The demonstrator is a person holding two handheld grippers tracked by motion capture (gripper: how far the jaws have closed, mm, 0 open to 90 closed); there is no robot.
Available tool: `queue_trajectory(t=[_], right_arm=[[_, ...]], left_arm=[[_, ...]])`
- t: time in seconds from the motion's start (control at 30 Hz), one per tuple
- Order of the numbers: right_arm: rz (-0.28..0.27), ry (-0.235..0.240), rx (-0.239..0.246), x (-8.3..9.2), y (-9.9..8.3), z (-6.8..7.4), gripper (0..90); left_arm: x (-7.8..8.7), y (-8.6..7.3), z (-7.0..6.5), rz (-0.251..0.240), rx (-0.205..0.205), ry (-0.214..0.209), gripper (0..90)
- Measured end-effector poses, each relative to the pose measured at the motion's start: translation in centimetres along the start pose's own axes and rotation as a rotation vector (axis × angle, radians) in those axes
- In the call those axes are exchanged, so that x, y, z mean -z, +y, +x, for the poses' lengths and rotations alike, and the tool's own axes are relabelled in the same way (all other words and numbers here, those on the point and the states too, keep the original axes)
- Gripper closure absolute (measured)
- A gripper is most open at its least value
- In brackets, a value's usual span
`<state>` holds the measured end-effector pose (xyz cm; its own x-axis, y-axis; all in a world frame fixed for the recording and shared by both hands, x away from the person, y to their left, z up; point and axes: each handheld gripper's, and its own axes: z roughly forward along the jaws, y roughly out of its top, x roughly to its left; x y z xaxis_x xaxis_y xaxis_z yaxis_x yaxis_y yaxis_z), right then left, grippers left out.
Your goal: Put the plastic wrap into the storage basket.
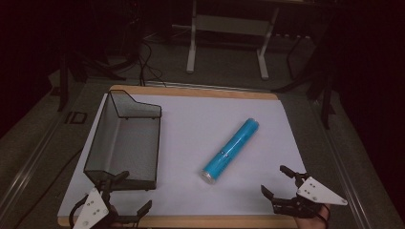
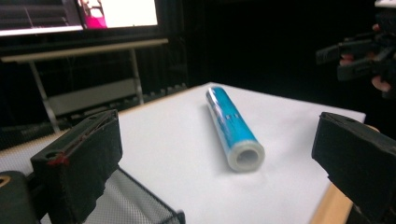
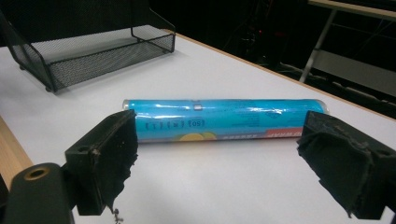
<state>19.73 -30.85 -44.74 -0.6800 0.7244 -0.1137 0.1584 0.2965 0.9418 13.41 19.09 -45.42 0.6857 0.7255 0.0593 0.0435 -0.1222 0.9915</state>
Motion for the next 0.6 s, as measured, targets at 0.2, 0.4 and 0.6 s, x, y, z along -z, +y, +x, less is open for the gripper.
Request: queue_trajectory(t=[0.2,0.4,0.6], right_arm=[[0.043,-0.008,0.094,-0.6,-0.1,0.3,14.4],[0.075,0.038,0.07,-0.8,-0.2,0.0,15.6],[0.172,0.086,0.022,-1.1,-0.2,0.2,11.9]], left_arm=[[-0.3,-0.1,0.0,0.01,-0.002,-0.007,2.5],[-0.6,0.0,-0.1,-0.003,-0.006,-0.022,2.4],[-0.6,0.2,-0.3,-0.016,-0.017,-0.015,2.4]])
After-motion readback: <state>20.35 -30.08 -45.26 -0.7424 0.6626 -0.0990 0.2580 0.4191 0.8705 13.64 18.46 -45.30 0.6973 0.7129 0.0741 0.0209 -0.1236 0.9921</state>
